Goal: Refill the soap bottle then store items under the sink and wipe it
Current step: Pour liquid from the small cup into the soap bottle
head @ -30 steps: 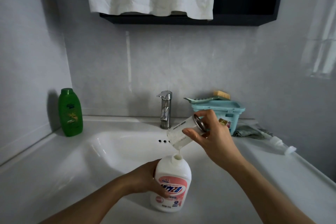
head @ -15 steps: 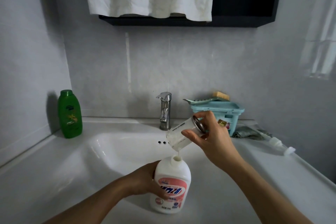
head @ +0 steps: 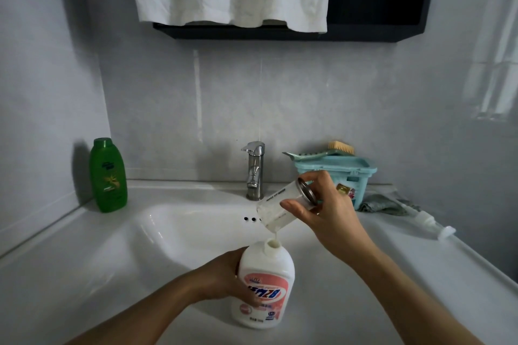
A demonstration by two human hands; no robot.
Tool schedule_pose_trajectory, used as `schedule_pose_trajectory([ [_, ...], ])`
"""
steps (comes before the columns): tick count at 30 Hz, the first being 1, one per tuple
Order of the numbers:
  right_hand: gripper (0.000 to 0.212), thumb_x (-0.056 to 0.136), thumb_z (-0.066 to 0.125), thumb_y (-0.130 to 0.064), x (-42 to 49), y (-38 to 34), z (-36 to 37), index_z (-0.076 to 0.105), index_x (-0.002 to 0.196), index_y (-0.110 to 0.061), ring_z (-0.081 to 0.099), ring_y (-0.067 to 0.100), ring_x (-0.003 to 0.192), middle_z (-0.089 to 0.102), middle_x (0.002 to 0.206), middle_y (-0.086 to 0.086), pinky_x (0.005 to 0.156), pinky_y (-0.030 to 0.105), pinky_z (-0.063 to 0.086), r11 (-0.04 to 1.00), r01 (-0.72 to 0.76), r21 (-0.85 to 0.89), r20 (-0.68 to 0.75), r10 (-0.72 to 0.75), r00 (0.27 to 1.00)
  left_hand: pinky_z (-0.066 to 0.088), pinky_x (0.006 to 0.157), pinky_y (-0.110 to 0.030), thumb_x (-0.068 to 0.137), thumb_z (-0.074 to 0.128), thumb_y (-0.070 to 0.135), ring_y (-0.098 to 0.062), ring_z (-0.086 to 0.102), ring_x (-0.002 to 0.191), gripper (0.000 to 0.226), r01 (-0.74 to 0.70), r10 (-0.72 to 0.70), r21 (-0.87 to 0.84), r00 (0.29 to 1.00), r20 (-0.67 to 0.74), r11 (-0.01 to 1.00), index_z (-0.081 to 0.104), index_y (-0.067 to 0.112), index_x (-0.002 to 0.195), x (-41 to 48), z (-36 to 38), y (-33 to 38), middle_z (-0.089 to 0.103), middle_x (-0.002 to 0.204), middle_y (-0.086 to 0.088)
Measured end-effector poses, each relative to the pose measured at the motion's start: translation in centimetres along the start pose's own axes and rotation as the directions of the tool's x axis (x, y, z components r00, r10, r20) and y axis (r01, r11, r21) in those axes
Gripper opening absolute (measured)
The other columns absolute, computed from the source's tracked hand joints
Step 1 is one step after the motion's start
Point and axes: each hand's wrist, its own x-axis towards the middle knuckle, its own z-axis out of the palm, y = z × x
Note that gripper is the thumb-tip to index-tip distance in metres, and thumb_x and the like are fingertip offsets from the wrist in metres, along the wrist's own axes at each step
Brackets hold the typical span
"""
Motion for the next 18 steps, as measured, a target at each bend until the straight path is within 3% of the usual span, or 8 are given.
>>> schedule_pose_trajectory([
  [4, 0.049, 0.065, 0.059, -0.059, -0.05, -0.08, -0.03, 0.038, 0.103, -0.037, 0.053, -0.01, 0.083, 0.052, 0.089, -0.025, 0.063, -0.001, 0.039, 1.0, 0.002, -0.004, 0.003, -0.002, 1.0, 0.052, 0.081, -0.015, 0.065, 0.083, 0.001, -0.002, 0.066, 0.101, 0.069, -0.006, 0.006, -0.004, 1.0, -0.004, 1.0, 0.056, 0.029, 0.122, 0.01, 0.04, -0.12, 0.071, 0.111, 0.009],
  [8, 0.049, 0.065, 0.059, -0.059, -0.05, -0.1, -0.02, 0.038, 0.103, -0.036, 0.053, -0.011, 0.085, 0.049, 0.09, -0.027, 0.064, -0.001, 0.04, 1.0, 0.004, -0.001, 0.009, -0.004, 1.0, 0.053, 0.09, -0.023, 0.064, 0.085, 0.005, -0.004, 0.065, 0.104, 0.07, -0.001, 0.001, 0.009, 1.0, -0.004, 1.0, 0.056, 0.032, 0.122, 0.06, 0.01, -0.2, 0.07, 0.112, 0.011],
  [18, 0.048, 0.066, 0.059, -0.057, -0.03, -0.18, -0.03, 0.038, 0.102, -0.034, 0.053, -0.009, 0.08, 0.051, 0.089, -0.025, 0.063, 0.0, 0.04, 1.0, 0.009, 0.003, 0.003, -0.009, 1.0, 0.052, 0.079, -0.012, 0.066, 0.084, 0.004, 0.001, 0.065, 0.1, 0.068, 0.003, -0.003, 0.004, 1.0, 0.008, 1.0, 0.056, 0.031, 0.122, 0.05, -0.01, -0.04, 0.071, 0.111, 0.011],
])
